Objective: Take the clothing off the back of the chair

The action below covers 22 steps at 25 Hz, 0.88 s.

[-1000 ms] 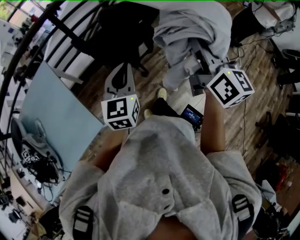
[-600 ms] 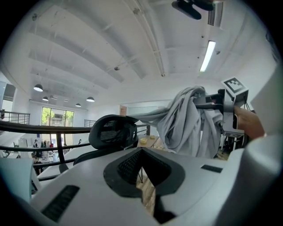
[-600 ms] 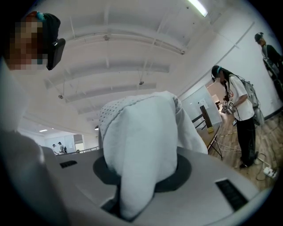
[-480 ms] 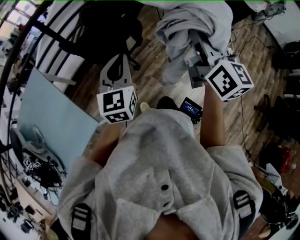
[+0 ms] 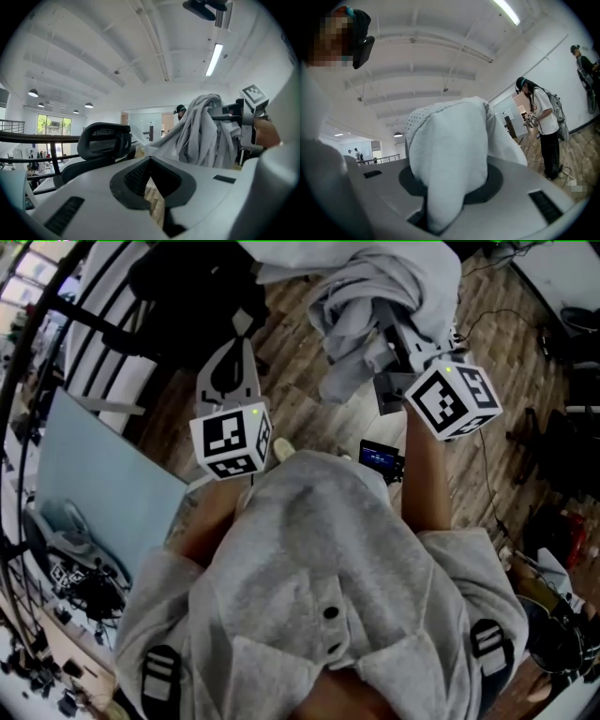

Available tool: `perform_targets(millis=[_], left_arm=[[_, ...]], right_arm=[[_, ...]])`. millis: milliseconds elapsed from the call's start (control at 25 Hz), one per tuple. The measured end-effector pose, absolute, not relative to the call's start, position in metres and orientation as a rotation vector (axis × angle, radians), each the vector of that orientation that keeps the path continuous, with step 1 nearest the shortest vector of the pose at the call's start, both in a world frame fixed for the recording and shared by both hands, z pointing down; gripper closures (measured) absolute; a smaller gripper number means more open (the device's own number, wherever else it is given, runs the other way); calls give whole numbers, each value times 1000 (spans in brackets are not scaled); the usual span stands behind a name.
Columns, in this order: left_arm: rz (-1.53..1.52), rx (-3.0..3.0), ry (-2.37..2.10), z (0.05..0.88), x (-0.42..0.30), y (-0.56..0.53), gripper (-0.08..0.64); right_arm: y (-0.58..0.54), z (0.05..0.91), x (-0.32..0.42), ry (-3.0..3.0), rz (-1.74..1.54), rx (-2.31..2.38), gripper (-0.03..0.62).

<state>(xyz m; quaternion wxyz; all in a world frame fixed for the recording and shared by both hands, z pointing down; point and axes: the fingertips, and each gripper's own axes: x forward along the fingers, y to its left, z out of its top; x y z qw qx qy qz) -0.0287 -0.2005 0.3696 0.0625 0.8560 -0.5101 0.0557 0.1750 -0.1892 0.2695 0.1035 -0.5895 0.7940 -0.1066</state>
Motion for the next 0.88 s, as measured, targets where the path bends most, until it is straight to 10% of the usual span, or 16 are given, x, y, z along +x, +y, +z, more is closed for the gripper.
perform_targets(millis=[880], left_arm=[[228, 2776, -1200, 360, 116, -122, 549]], right_arm=[[-61, 304, 282, 2204, -354, -1974, 445]])
